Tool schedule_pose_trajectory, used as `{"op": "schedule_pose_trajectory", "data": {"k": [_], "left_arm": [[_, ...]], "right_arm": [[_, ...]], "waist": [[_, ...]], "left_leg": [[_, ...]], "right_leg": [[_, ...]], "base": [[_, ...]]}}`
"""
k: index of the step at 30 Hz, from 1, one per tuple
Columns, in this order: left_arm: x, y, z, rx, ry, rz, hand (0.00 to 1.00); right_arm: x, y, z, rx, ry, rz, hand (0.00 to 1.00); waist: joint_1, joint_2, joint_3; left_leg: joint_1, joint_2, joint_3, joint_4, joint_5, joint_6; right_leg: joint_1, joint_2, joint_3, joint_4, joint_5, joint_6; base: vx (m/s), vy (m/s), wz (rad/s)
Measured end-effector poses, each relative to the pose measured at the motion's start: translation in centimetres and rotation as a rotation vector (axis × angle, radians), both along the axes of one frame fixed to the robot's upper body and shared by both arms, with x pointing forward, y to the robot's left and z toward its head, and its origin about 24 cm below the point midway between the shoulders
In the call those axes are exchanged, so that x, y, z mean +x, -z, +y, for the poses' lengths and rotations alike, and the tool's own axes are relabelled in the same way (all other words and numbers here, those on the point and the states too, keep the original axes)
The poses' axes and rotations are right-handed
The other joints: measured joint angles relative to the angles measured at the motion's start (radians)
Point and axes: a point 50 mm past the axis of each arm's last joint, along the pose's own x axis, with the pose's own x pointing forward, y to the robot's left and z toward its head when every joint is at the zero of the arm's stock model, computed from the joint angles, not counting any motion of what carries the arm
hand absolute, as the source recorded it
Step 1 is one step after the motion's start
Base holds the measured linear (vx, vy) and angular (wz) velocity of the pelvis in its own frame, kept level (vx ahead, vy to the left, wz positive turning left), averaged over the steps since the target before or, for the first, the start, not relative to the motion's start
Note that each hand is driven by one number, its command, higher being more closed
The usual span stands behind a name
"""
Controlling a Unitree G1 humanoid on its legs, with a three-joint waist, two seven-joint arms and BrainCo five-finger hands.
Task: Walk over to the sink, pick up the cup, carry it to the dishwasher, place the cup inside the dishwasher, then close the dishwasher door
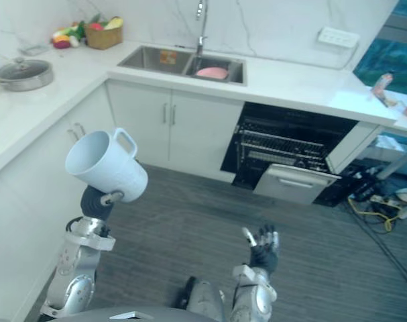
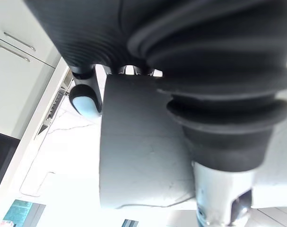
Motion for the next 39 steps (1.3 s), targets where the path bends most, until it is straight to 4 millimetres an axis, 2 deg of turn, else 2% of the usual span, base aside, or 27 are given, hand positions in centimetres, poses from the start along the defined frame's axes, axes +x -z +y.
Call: {"op": "schedule_pose_trajectory", "data": {"k": [1, 2, 3, 4, 5, 6, 8, 9, 10, 11, 13, 15, 17, 19, 20, 22, 24, 25, 27, 28, 30, 32, 33, 34, 36, 38, 39], "left_arm": [[-0.1, 0.0, 0.0, 0.001, -0.001, -0.007, 1.0], [-0.4, -0.1, 0.0, -0.004, -0.006, -0.016, 1.0], [-1.0, -0.1, 0.1, -0.012, -0.022, -0.02, 1.0], [-1.5, -0.1, -0.2, -0.026, -0.023, -0.021, 1.0], [-1.6, -0.2, -0.5, -0.028, -0.013, -0.028, 1.0], [-1.8, -0.8, -1.3, -0.023, 0.013, -0.057, 1.0], [-1.9, -1.6, -3.1, -0.047, 0.068, -0.091, 1.0], [-1.9, -1.8, -3.8, -0.059, 0.094, -0.1, 1.0], [-2.1, -1.8, -4.1, -0.061, 0.098, -0.096, 1.0], [-2.2, -1.6, -4.3, -0.061, 0.101, -0.086, 1.0], [-2.3, -1.4, -4.4, -0.046, 0.099, -0.076, 1.0], [-2.5, -1.2, -4.4, -0.04, 0.098, -0.068, 1.0], [-2.5, -0.9, -4.5, -0.032, 0.109, -0.06, 1.0], [-2.5, -0.4, -4.6, -0.024, 0.114, -0.041, 1.0], [-2.6, 0.0, -4.6, -0.019, 0.114, -0.022, 1.0], [-2.8, 0.6, -4.4, -0.011, 0.103, 0.011, 1.0], [-3.3, 1.3, -4.2, -0.004, 0.097, 0.045, 1.0], [-3.7, 1.9, -4.0, 0.008, 0.095, 0.076, 1.0], [-3.7, 2.3, -3.7, 0.031, 0.093, 0.089, 1.0], [-3.3, 2.0, -3.4, 0.049, 0.091, 0.072, 1.0], [-2.9, 1.9, -2.7, 0.054, 0.06, 0.067, 1.0], [-2.6, 1.9, -2.1, 0.054, 0.036, 0.069, 1.0], [-2.4, 1.8, -2.1, 0.06, 0.043, 0.059, 1.0], [-2.1, 1.5, -2.2, 0.068, 0.056, 0.038, 1.0], [-1.7, 2.0, -2.5, 0.082, 0.069, 0.061, 1.0], [-1.6, 2.2, -2.2, 0.099, 0.043, 0.083, 1.0], [-1.6, 2.2, -1.8, 0.117, 0.018, 0.092, 1.0]], "right_arm": [[-0.1, -0.6, -0.1, -0.009, 0.017, -0.027, 0.0], [-0.1, -2.0, -0.4, -0.036, 0.05, -0.088, 0.0], [0.3, -3.2, -0.3, -0.051, 0.049, -0.139, 0.0], [0.5, -4.0, -0.1, -0.055, 0.053, -0.171, 0.0], [0.7, -4.4, 0.0, -0.052, 0.067, -0.193, 0.0], [1.2, -5.5, 0.7, -0.056, 0.059, -0.231, 0.0], [1.2, -7.7, 0.5, -0.098, 0.094, -0.304, 0.0], [1.0, -9.3, 0.1, -0.112, 0.137, -0.367, 0.0], [0.8, -10.4, -0.1, -0.133, 0.164, -0.408, 0.0], [0.6, -11.1, 0.0, -0.143, 0.182, -0.445, 0.0], [0.0, -12.6, -0.3, -0.17, 0.214, -0.533, 0.0], [-0.1, -13.0, -0.3, -0.179, 0.213, -0.556, 0.0], [0.0, -13.2, -0.3, -0.185, 0.199, -0.562, 0.0], [0.7, -13.3, 0.0, -0.196, 0.146, -0.565, 0.0], [1.5, -13.2, 0.5, -0.195, 0.088, -0.553, 0.0], [2.8, -12.9, 1.3, -0.194, -0.013, -0.525, 0.0], [3.2, -12.3, 2.3, -0.178, -0.098, -0.48, 0.0], [3.3, -11.5, 3.0, -0.162, -0.152, -0.436, 0.0], [3.6, -10.7, 3.6, -0.139, -0.187, -0.393, 0.0], [3.9, -10.6, 3.9, -0.147, -0.218, -0.373, 0.0], [4.2, -10.5, 4.1, -0.171, -0.246, -0.361, 0.0], [4.3, -10.6, 4.0, -0.175, -0.247, -0.364, 0.0], [4.1, -10.5, 3.8, -0.181, -0.243, -0.363, 0.0], [3.8, -10.3, 3.5, -0.183, -0.243, -0.359, 0.0], [3.8, -9.5, 2.8, -0.179, -0.246, -0.325, 0.0], [4.1, -9.2, 2.8, -0.165, -0.278, -0.327, 0.0], [4.5, -9.2, 3.0, -0.167, -0.301, -0.339, 0.0]], "waist": [[-0.002, -0.004, 0.002], [-0.005, -0.01, 0.002], [-0.006, -0.019, 0.003], [-0.004, 0.009, -0.007], [-0.001, 0.029, -0.018], [0.001, 0.027, -0.024], [-0.003, 0.052, -0.022], [-0.009, 0.063, -0.015], [-0.01, 0.063, -0.016], [-0.009, 0.061, -0.017], [0.01, 0.061, -0.018], [0.024, 0.047, -0.021], [0.033, 0.039, -0.025], [0.036, 0.041, -0.03], [0.036, 0.041, -0.034], [0.036, 0.037, -0.031], [0.037, 0.042, -0.036], [0.052, 0.032, -0.05], [0.044, -0.002, -0.077], [0.04, -0.012, -0.077], [0.038, -0.002, -0.073], [0.029, 0.027, -0.082], [0.018, 0.029, -0.089], [0.012, 0.007, -0.091], [0.0, 0.029, -0.093], [0.014, 0.026, -0.088], [0.016, 0.022, -0.078]], "left_leg": [[0.013, -0.002, 0.001, 0.009, -0.024, -0.007], [0.064, -0.011, 0.01, 0.019, -0.091, -0.003], [0.118, -0.014, 0.032, 0.04, -0.153, -0.017], [0.14, 0.013, 0.058, 0.07, -0.189, -0.041], [0.138, 0.03, 0.07, 0.11, -0.201, -0.043], [0.101, 0.066, 0.106, 0.25, -0.201, -0.033], [0.003, 0.15, 0.133, 0.526, -0.136, 0.045], [-0.069, 0.22, 0.122, 0.726, 0.01, 0.056], [-0.138, 0.265, 0.082, 0.868, 0.217, 0.034], [-0.201, 0.291, 0.043, 0.971, 0.261, 0.02], [-0.37, 0.315, -0.029, 1.108, 0.192, 0.003], [-0.448, 0.314, -0.028, 1.063, 0.128, 0.001], [-0.481, 0.294, -0.005, 0.899, 0.065, -0.012], [-0.487, 0.23, -0.014, 0.638, 0.032, -0.027], [-0.488, 0.168, -0.058, 0.437, 0.032, -0.035], [-0.504, 0.09, -0.152, 0.224, 0.077, -0.048], [-0.529, 0.037, -0.245, 0.1, 0.194, -0.046], [-0.524, 0.013, -0.274, 0.122, 0.269, -0.081], [-0.533, -0.002, -0.246, 0.183, 0.23, -0.023], [-0.523, 0.004, -0.252, 0.192, 0.214, -0.005], [-0.466, 0.023, -0.254, 0.154, 0.213, -0.004], [-0.4, 0.055, -0.253, 0.102, 0.213, -0.004], [-0.38, 0.06, -0.244, 0.087, 0.209, -0.008], [-0.374, 0.047, -0.215, 0.096, 0.183, -0.023], [-0.336, 0.075, -0.195, 0.07, 0.127, -0.059], [-0.275, 0.084, -0.131, 0.036, 0.117, -0.059], [-0.23, 0.093, -0.087, 0.016, 0.109, -0.059]], "right_leg": [[0.008, 0.003, -0.008, -0.051, 0.035, -0.001], [0.014, -0.019, -0.024, -0.048, 0.068, -0.018], [0.018, -0.046, -0.039, 0.032, 0.09, -0.165], [0.005, -0.031, -0.042, 0.117, 0.03, -0.235], [-0.005, -0.023, -0.04, 0.161, -0.015, -0.235], [-0.012, -0.014, -0.035, 0.221, -0.078, -0.23], [0.005, 0.018, -0.035, 0.251, -0.153, -0.221], [0.042, 0.051, -0.03, 0.255, -0.201, -0.216], [0.077, 0.086, 0.002, 0.243, -0.23, -0.213], [0.104, 0.119, 0.022, 0.224, -0.243, -0.215], [0.197, 0.197, 0.108, 0.127, -0.255, -0.209], [0.278, 0.22, 0.176, 0.042, -0.243, -0.209], [0.358, 0.227, 0.253, -0.044, -0.229, -0.2], [0.415, 0.224, 0.346, -0.107, -0.218, -0.182], [0.432, 0.218, 0.411, -0.13, -0.218, -0.17], [0.448, 0.204, 0.505, -0.131, -0.234, -0.138], [0.483, 0.192, 0.582, -0.111, -0.269, -0.077], [0.506, 0.178, 0.64, -0.077, -0.305, -0.026], [0.484, 0.146, 0.675, -0.026, -0.294, -0.012], [0.45, 0.147, 0.675, 0.045, -0.237, -0.002], [0.424, 0.135, 0.662, 0.072, -0.281, -0.021], [0.387, 0.11, 0.612, 0.056, -0.292, -0.024], [0.355, 0.076, 0.57, 0.004, -0.256, -0.024], [0.315, 0.036, 0.535, -0.03, -0.128, -0.005], [0.283, 0.045, 0.482, 0.07, -0.141, 0.007], [0.231, 0.012, 0.41, 0.189, -0.141, 0.01], [0.218, -0.012, 0.35, 0.238, -0.127, 0.031]], "base": [[0.48, -0.057, 0.01], [0.5, -0.073, -0.22], [0.59, -0.108, -0.41], [0.51, -0.103, -0.5], [0.51, -0.15, -0.49], [0.51, -0.191, -0.44], [0.51, -0.191, -0.41], [0.54, -0.15, -0.53], [0.54, -0.139, -0.67], [0.55, -0.117, -0.9], [0.56, -0.106, -1.16], [0.64, -0.087, -1.19], [0.54, -0.015, -1.16], [0.42, 0.075, -1.15], [0.48, 0.168, -1.46], [0.48, 0.208, -1.47], [0.57, 0.282, -1.43], [0.55, 0.262, -1.19], [0.56, 0.212, -0.68], [0.5, 0.185, -0.34], [0.33, 0.144, -0.58], [0.22, 0.098, -0.68], [0.17, 0.065, -0.37], [0.16, 0.061, -0.19], [0.12, 0.033, -0.42], [0.05, 0.014, -0.98], [0.04, 0.014, -1.18]]}}
